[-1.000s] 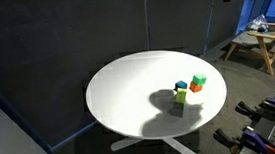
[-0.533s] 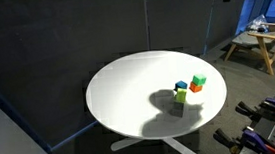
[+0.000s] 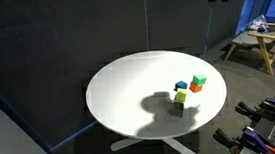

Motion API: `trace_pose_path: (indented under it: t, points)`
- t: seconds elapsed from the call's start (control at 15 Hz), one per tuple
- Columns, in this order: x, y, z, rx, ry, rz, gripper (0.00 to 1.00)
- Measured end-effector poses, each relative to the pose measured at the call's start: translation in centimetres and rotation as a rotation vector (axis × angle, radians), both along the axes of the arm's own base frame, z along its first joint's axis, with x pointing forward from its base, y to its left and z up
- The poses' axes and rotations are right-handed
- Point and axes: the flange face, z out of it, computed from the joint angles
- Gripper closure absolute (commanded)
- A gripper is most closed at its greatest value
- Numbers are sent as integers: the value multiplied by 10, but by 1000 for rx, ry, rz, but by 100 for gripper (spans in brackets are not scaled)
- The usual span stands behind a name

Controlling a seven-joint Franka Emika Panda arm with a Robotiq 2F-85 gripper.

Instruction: Put the grey block on top of the green block

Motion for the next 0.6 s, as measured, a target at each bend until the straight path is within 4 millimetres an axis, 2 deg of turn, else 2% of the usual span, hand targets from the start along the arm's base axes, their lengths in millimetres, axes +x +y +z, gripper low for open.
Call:
trace_pose_path:
  t: [0.33,0.6]
  points:
    - [6,26,-1,-95,-65,2,0]
    - [11,46,-17,-132,-125,7,0]
